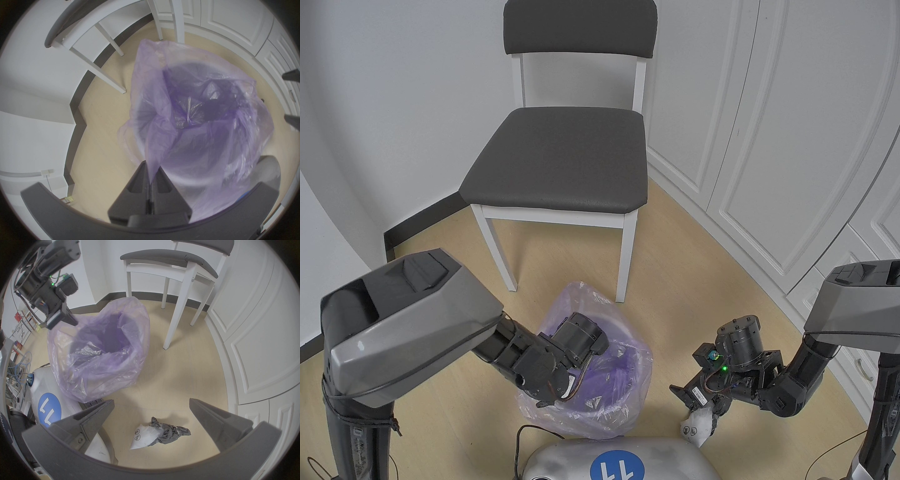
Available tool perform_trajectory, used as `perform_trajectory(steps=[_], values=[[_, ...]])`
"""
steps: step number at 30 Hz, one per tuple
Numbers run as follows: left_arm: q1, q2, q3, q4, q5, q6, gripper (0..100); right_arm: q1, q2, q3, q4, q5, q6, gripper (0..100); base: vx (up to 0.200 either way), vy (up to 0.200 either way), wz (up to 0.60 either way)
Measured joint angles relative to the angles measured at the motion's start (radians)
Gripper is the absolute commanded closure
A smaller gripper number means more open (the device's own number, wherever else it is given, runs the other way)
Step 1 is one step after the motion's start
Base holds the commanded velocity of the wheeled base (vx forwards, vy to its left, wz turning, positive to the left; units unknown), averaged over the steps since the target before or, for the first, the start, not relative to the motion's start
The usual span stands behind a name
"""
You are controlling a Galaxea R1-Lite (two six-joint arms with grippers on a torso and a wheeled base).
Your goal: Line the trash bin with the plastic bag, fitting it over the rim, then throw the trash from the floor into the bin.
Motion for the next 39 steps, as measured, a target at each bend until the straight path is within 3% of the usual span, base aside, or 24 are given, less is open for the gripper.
perform_trajectory(steps=[6,23,33,34,39], values=[[-0.011,-0.077,0.114,-0.007,0.011,-0.004,100,0.002,0.0,0.003,-0.001,0.0,-0.005,0,0.0,0.0,0.0],[-0.001,-0.083,0.239,-0.021,0.06,-0.09,100,0.009,0.033,0.0,-0.067,-0.016,-0.007,0,0.0,0.0,0.0],[0.06,-0.026,0.273,-0.16,0.04,-0.1,100,0.012,0.041,0.006,-0.085,-0.024,-0.006,0,0.0,0.0,0.0],[0.065,-0.023,0.275,-0.177,0.028,-0.098,0,0.013,0.039,0.008,-0.091,-0.024,-0.006,0,0.0,0.0,0.0],[0.077,-0.024,0.304,-0.201,-0.002,-0.088,0,0.016,0.022,0.032,-0.133,-0.024,-0.011,0,0.0,0.0,0.0]])
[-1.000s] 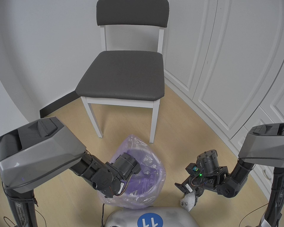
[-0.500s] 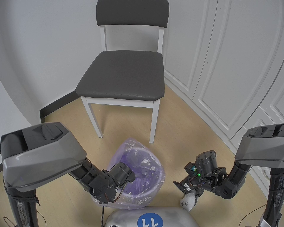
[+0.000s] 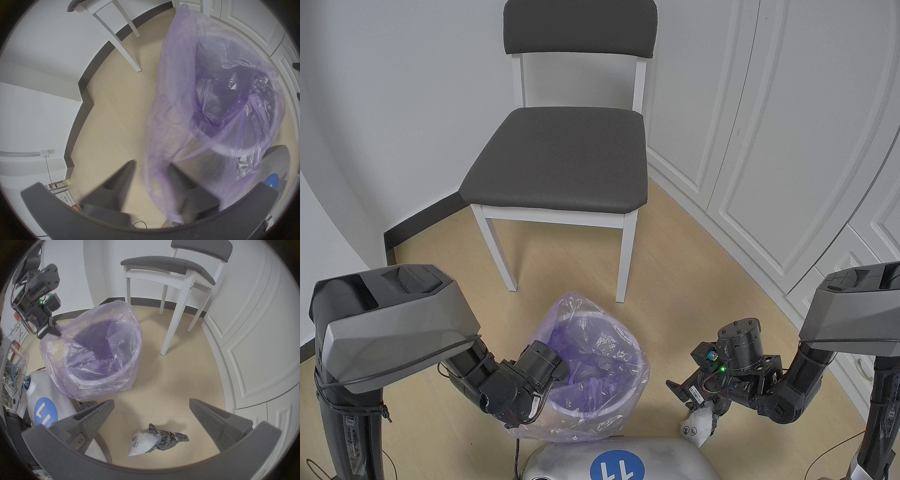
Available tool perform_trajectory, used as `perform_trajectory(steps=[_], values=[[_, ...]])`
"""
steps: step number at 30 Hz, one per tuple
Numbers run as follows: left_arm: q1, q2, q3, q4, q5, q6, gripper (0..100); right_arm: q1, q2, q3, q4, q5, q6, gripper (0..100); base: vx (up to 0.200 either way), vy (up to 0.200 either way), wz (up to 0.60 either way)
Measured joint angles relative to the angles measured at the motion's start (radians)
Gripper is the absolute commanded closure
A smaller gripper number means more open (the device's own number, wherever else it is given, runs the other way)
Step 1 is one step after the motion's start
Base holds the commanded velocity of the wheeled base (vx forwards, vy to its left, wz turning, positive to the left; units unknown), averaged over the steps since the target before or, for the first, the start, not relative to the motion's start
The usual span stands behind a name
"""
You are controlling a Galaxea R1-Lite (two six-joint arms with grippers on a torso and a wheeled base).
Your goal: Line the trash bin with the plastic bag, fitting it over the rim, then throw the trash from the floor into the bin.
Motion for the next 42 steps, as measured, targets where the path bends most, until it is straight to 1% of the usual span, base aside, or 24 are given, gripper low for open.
perform_trajectory(steps=[6,11,15,19,21,23,28,31,34,37,40,42], values=[[-0.005,-0.053,0.069,-0.021,-0.017,0.018,0,0.01,-0.022,0.025,-0.013,0.0,-0.013,0,0.0,0.0,0.0],[-0.006,-0.153,0.161,-0.049,-0.052,0.08,0,0.013,-0.035,0.035,-0.015,0.0,-0.017,0,0.0,0.0,0.0],[-0.008,-0.24,0.231,-0.088,-0.095,0.151,0,0.014,-0.042,0.039,-0.016,0.0,-0.017,0,0.0,0.0,0.0],[-0.014,-0.282,0.264,-0.107,-0.11,0.165,0,0.019,-0.05,0.048,-0.017,0.0,-0.017,0,0.0,0.0,0.0],[-0.019,-0.277,0.269,-0.118,-0.11,0.164,0,0.023,-0.051,0.048,-0.022,0.0,-0.017,0,0.0,0.0,0.0],[-0.024,-0.261,0.272,-0.156,-0.109,0.158,0,0.024,-0.05,0.048,-0.026,-0.001,-0.017,0,0.0,0.0,0.0],[-0.026,-0.222,0.291,-0.36,-0.108,0.148,0,0.027,-0.042,0.046,-0.06,-0.007,-0.017,0,0.0,0.0,0.0],[-0.017,-0.21,0.332,-0.473,-0.12,0.159,0,0.032,-0.036,0.05,-0.104,-0.022,-0.017,0,0.0,0.0,0.0],[-0.009,-0.207,0.39,-0.507,-0.162,0.177,0,0.044,-0.031,0.059,-0.131,-0.04,-0.015,0,0.0,0.0,0.0],[0.0,-0.191,0.453,-0.517,-0.227,0.187,0,0.063,-0.029,0.073,-0.143,-0.059,-0.012,0,0.0,0.0,0.0],[0.02,-0.153,0.49,-0.537,-0.267,0.197,0,0.081,-0.03,0.083,-0.147,-0.078,-0.01,0,0.0,0.0,0.0],[0.038,-0.12,0.503,-0.577,-0.286,0.213,0,0.091,-0.03,0.087,-0.149,-0.086,-0.009,0,0.0,0.0,0.0]])
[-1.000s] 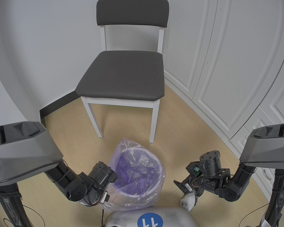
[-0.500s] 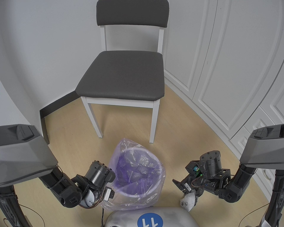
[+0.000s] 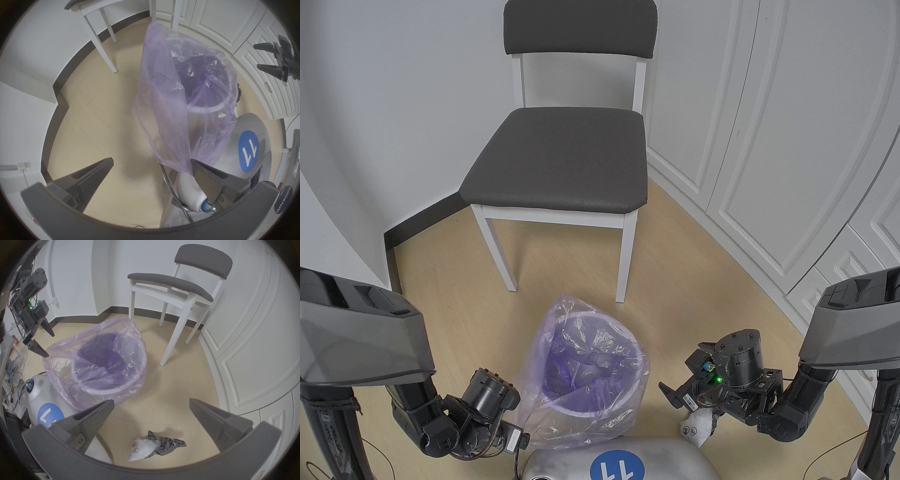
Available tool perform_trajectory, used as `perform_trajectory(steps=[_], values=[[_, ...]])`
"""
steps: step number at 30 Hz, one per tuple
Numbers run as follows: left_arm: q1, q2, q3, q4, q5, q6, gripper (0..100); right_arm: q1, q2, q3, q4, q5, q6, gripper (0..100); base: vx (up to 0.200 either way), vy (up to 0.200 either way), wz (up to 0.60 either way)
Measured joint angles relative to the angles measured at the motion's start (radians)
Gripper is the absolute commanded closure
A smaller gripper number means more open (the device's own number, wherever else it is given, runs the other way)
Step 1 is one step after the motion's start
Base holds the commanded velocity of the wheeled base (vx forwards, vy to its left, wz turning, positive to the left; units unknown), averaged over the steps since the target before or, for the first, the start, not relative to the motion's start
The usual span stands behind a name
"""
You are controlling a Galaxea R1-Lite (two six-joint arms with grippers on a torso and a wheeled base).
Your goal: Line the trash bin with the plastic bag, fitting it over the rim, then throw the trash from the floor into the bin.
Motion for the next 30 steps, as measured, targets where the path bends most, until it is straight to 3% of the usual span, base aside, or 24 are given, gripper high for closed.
perform_trajectory(steps=[8,16,25,30], values=[[0.143,0.159,-0.025,-0.216,-0.028,0.167,0,0.019,0.01,0.003,-0.004,-0.016,0.008,0,0.0,0.0,0.0],[0.26,0.237,-0.167,-0.217,-0.047,0.202,0,0.019,0.032,-0.004,-0.014,-0.028,0.023,0,0.0,0.0,0.0],[0.314,0.269,-0.262,-0.198,-0.087,0.202,0,0.021,0.084,-0.038,-0.025,-0.03,0.065,0,0.0,0.0,0.0],[0.327,0.22,-0.217,-0.196,-0.181,0.225,0,0.033,0.097,-0.068,-0.048,-0.029,0.113,0,0.0,0.0,0.0]])
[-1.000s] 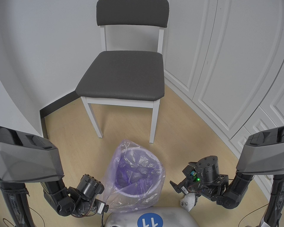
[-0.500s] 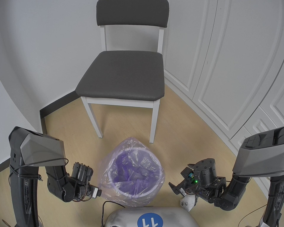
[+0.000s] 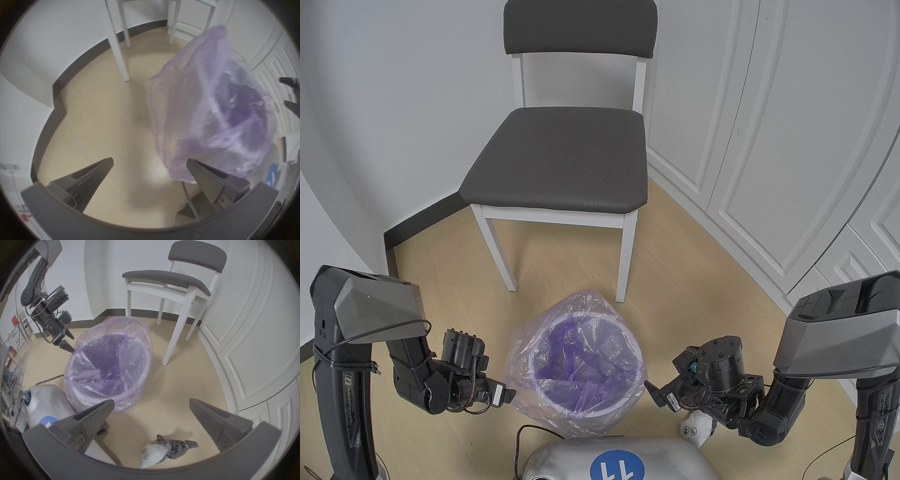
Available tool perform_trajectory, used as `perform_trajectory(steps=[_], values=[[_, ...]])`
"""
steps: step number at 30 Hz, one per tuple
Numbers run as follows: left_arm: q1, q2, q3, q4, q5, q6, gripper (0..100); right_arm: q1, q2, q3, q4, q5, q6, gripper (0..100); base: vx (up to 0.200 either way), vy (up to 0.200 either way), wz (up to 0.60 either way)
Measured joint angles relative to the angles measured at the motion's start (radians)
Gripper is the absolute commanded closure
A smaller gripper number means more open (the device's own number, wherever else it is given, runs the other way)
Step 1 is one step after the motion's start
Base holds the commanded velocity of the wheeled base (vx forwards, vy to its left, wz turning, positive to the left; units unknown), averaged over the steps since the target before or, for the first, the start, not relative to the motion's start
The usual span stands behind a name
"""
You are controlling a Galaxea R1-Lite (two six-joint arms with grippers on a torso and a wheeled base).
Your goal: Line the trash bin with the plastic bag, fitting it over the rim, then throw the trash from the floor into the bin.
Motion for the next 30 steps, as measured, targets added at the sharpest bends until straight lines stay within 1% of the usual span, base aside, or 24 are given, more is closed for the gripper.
perform_trajectory(steps=[4,7,9,13,17,19,22,26,30], values=[[0.005,-0.09,0.064,0.017,-0.12,0.047,0,0.019,-0.004,-0.017,-0.003,0.0,0.052,0,0.0,0.0,0.0],[0.003,-0.161,0.111,0.035,-0.164,0.079,0,0.039,-0.017,-0.024,-0.003,0.0,0.089,0,0.0,0.0,0.0],[0.003,-0.202,0.135,0.041,-0.178,0.09,0,0.052,-0.028,-0.024,-0.002,0.0,0.104,0,0.0,0.0,0.0],[0.003,-0.257,0.135,0.04,-0.184,0.09,0,0.064,-0.049,-0.024,-0.003,0.0,0.117,0,0.0,0.0,0.0],[-0.002,-0.282,0.066,0.046,-0.182,0.049,0,0.068,-0.061,-0.024,-0.007,-0.002,0.13,0,0.0,0.0,0.0],[-0.011,-0.287,0.014,0.058,-0.177,0.006,0,0.076,-0.066,-0.024,-0.013,-0.023,0.143,0,0.0,0.0,0.0],[-0.013,-0.282,-0.032,0.071,-0.161,-0.02,0,0.089,-0.072,-0.019,-0.036,-0.062,0.16,0,0.0,0.0,0.0],[0.013,-0.273,-0.064,0.078,-0.151,-0.028,0,0.097,-0.078,-0.011,-0.082,-0.076,0.161,0,0.0,0.0,0.0],[0.023,-0.246,-0.101,0.078,-0.15,-0.039,0,0.1,-0.08,-0.008,-0.086,-0.079,0.161,0,0.0,0.0,0.0]])
